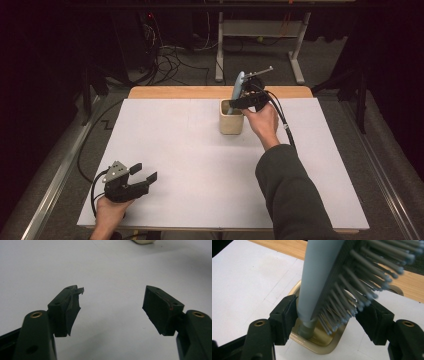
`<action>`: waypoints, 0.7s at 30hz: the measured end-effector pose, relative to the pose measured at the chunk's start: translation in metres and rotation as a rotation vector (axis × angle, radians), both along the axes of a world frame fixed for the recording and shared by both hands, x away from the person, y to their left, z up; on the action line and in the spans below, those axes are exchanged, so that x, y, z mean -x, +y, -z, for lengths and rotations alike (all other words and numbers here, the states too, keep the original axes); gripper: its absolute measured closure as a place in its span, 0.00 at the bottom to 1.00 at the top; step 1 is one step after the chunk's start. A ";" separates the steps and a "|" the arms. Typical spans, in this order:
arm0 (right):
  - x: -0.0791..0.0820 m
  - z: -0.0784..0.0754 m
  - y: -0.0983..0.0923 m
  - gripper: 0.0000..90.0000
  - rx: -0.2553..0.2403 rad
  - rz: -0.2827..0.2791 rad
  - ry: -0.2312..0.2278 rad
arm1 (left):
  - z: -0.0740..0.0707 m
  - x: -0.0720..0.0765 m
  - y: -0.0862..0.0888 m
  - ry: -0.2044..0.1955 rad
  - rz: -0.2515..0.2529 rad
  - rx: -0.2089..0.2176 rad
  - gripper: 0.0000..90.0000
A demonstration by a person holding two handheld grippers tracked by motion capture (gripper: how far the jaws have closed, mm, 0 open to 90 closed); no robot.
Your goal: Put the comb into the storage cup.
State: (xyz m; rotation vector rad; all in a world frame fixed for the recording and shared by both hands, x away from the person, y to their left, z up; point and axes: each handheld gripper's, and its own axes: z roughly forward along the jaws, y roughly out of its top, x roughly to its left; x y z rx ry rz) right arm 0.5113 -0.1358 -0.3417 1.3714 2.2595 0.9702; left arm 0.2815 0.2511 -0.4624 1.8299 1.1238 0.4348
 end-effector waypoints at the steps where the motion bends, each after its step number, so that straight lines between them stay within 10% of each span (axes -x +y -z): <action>1: 0.000 0.000 0.000 0.38 0.000 -0.002 -0.003 | 0.000 0.000 0.000 0.000 0.000 0.000 0.33; 21: 0.008 -0.011 -0.001 0.40 -0.012 -0.030 -0.045 | 0.000 -0.001 0.001 0.001 -0.006 0.007 0.34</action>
